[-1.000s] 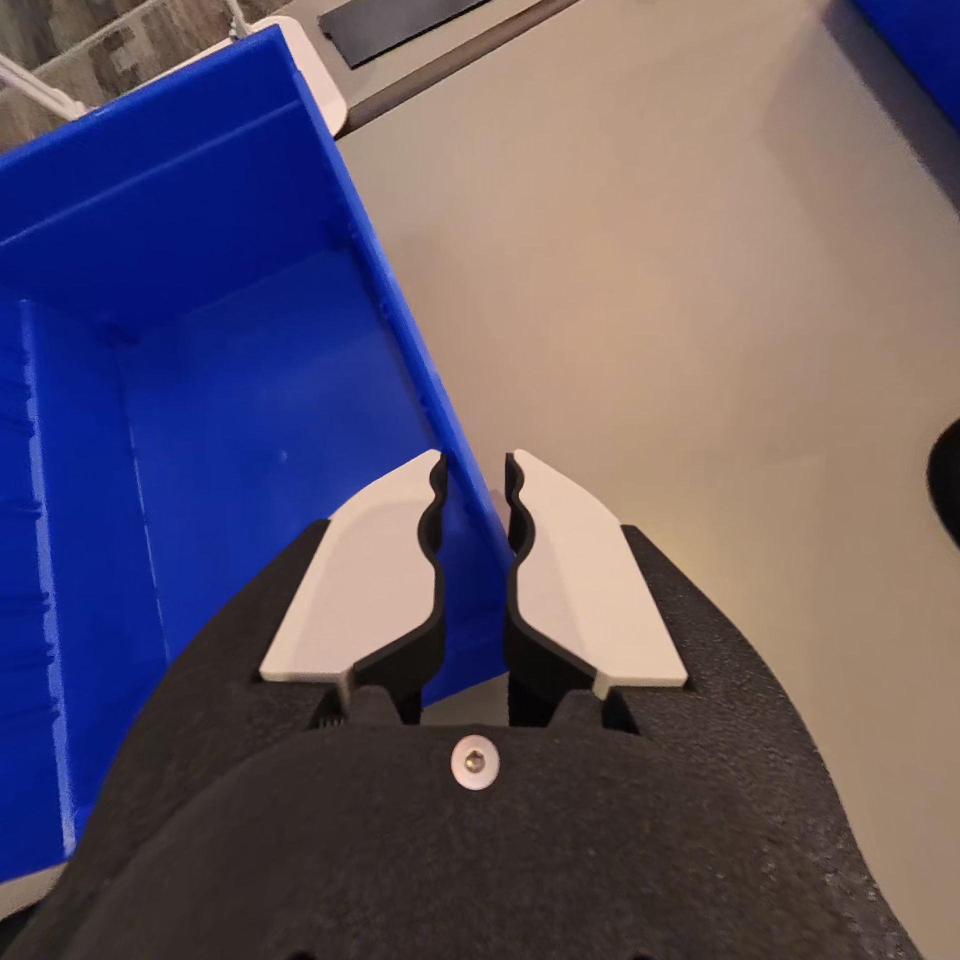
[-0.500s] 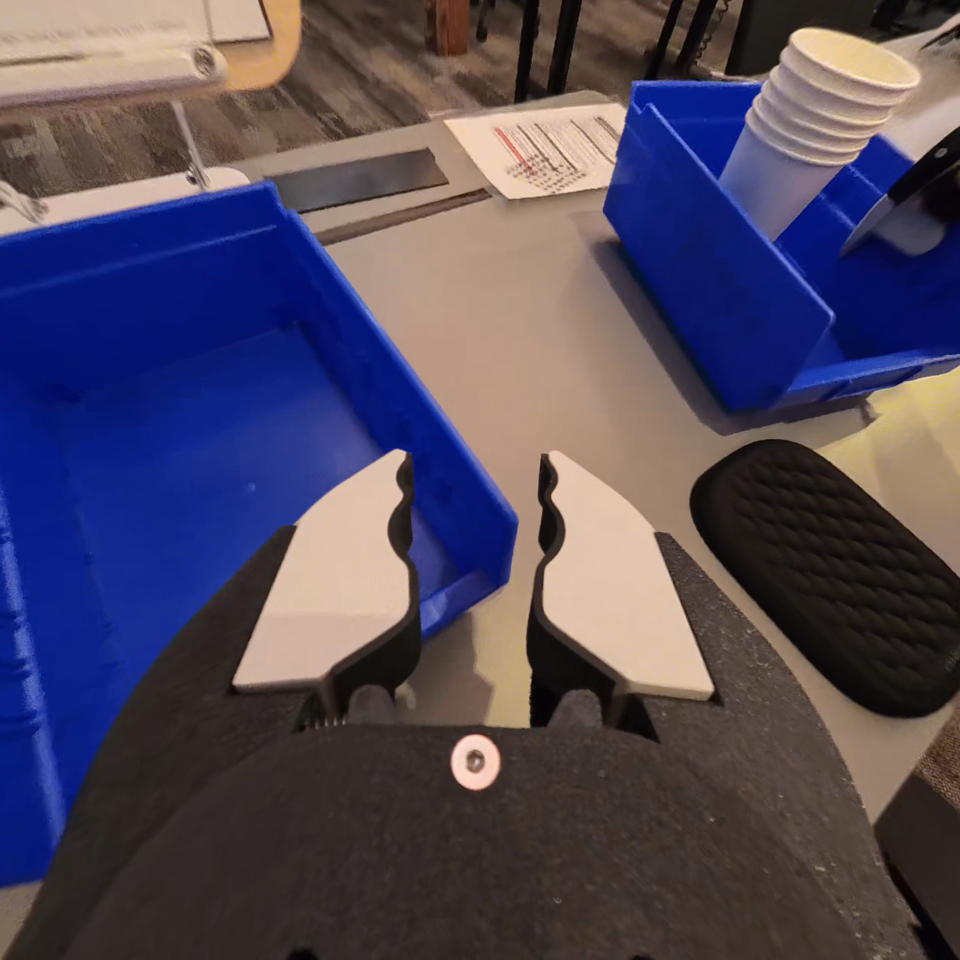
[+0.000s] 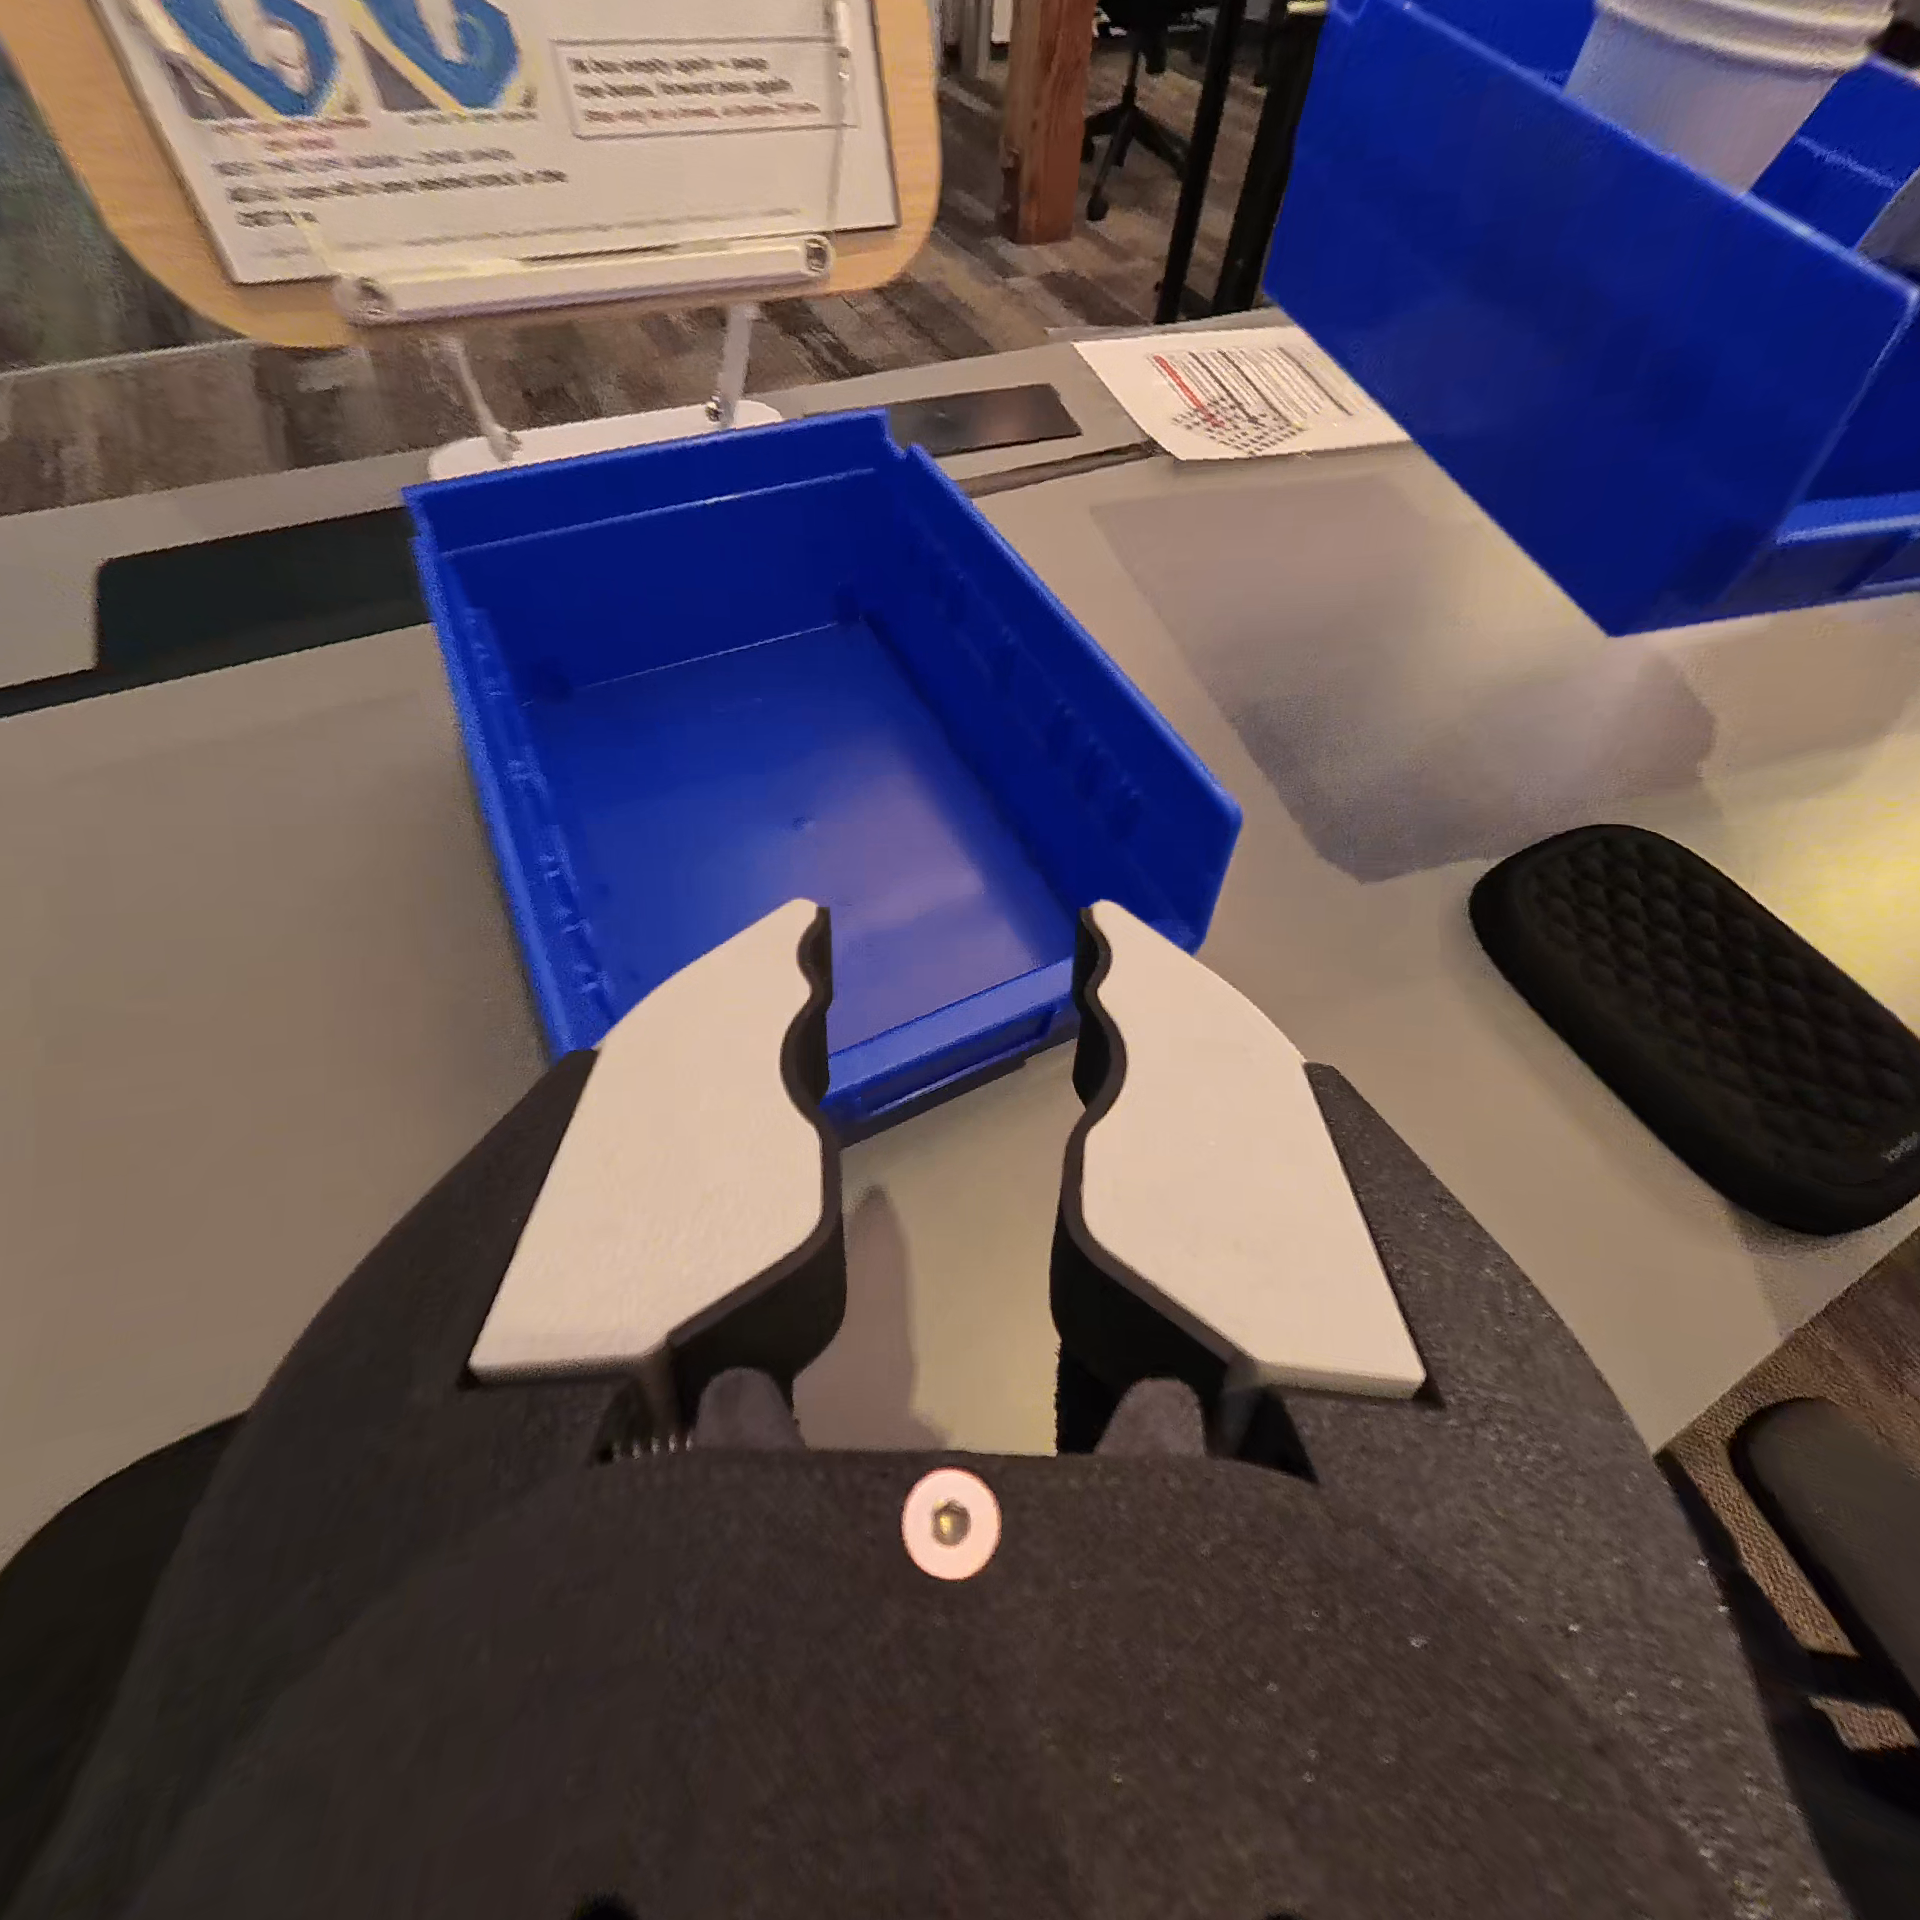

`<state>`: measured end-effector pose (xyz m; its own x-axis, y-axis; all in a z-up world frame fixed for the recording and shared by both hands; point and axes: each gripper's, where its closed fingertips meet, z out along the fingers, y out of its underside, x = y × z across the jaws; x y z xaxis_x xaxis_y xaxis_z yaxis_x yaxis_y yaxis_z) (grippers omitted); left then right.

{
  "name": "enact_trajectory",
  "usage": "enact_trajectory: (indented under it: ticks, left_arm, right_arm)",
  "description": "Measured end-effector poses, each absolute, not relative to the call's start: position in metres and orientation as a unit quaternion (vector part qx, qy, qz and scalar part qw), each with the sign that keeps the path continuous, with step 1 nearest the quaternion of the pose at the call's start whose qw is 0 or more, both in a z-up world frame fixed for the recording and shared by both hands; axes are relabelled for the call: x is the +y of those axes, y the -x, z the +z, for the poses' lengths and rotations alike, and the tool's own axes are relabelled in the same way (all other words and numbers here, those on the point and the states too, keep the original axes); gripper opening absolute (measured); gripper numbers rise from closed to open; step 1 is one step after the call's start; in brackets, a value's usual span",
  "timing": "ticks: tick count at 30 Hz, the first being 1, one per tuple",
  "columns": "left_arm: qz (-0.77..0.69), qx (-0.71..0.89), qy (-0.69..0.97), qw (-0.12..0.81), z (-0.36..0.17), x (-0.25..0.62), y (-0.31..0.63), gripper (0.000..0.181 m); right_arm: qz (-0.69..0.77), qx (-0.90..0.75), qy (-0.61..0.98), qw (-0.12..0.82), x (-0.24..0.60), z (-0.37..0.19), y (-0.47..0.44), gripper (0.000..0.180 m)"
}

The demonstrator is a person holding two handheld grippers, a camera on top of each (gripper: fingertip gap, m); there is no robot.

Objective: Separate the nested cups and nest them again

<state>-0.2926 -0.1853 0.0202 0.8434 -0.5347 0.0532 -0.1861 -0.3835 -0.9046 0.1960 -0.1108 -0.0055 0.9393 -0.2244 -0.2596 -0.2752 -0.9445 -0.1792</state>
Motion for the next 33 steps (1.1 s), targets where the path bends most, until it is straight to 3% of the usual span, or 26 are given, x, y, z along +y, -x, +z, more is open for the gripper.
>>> enact_trajectory:
  ticks: [9, 16, 27, 33]
  left_arm:
    - [-0.133, 0.154, 0.820, 0.536, 0.036, -0.202, 0.389, 0.044]
    - [-0.088, 0.061, 0.828, 0.551, 0.039, -0.218, 0.489, 0.044]
    - [-0.037, -0.032, 0.830, 0.555, 0.026, -0.249, 0.601, 0.042]
    - [-0.008, -0.053, 0.845, 0.532, 0.009, -0.253, 0.630, 0.059]
  right_arm:
    - [0.124, 0.012, 0.986, 0.108, -0.064, 0.074, -0.037, 0.005]
    - [0.145, -0.112, 0.979, 0.090, -0.029, 0.093, 0.133, 0.005]
    - [0.186, -0.266, 0.944, 0.055, -0.008, 0.052, 0.386, 0.005]
    - [0.195, -0.282, 0.938, 0.051, 0.006, 0.005, 0.467, 0.005]
